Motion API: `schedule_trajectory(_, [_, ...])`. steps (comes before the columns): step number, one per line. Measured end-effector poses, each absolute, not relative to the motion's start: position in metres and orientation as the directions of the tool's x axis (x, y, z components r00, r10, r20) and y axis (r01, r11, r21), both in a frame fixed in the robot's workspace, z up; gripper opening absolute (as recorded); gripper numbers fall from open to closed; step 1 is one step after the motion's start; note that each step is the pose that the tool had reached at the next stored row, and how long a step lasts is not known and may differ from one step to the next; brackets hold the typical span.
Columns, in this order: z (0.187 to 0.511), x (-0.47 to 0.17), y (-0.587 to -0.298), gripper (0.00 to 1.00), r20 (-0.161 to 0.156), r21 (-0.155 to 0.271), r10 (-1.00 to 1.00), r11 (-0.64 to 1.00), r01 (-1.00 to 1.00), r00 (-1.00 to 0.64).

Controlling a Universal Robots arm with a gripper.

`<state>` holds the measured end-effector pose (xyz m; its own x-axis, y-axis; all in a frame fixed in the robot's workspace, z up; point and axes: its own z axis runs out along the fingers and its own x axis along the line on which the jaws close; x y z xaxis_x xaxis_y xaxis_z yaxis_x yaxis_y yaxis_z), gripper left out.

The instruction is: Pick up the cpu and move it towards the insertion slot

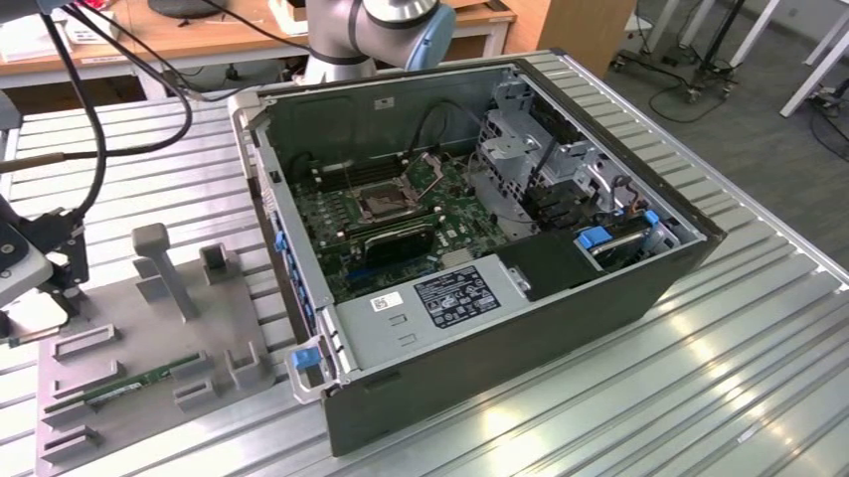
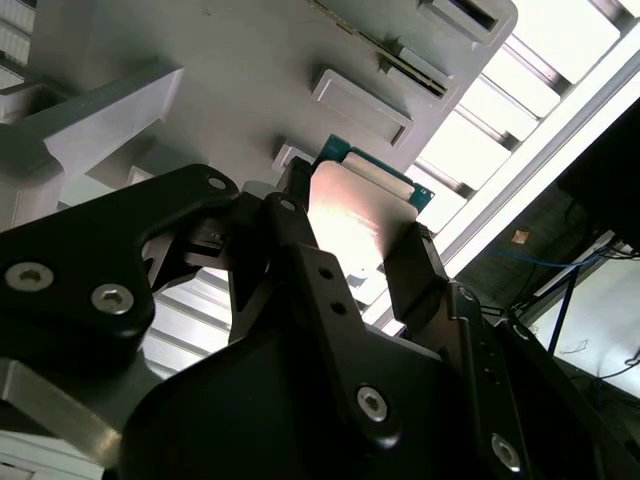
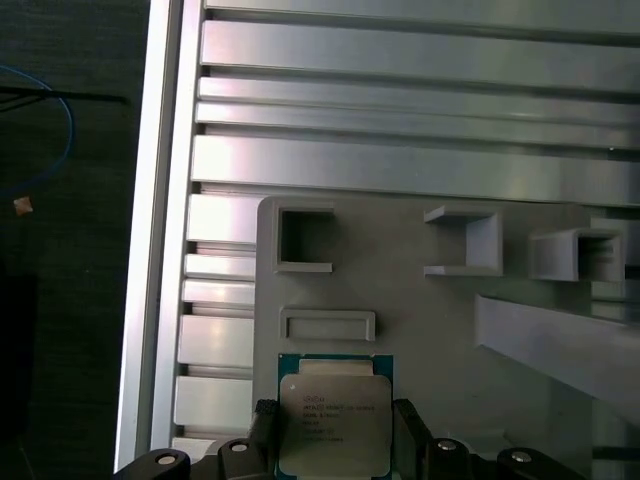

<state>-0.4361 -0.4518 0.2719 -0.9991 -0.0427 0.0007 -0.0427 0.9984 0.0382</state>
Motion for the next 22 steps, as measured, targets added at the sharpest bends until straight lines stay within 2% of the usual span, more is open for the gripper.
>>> schedule_trajectory(12, [0.275,-0.436,-0.452,0.55,0.001,0.038,-0.043,0.998,-0.043,-0.999])
schedule_trajectory(22, [0.293,-0.436,-0.452,0.55,0.001,0.038,-0.043,0.998,-0.043,-0.999])
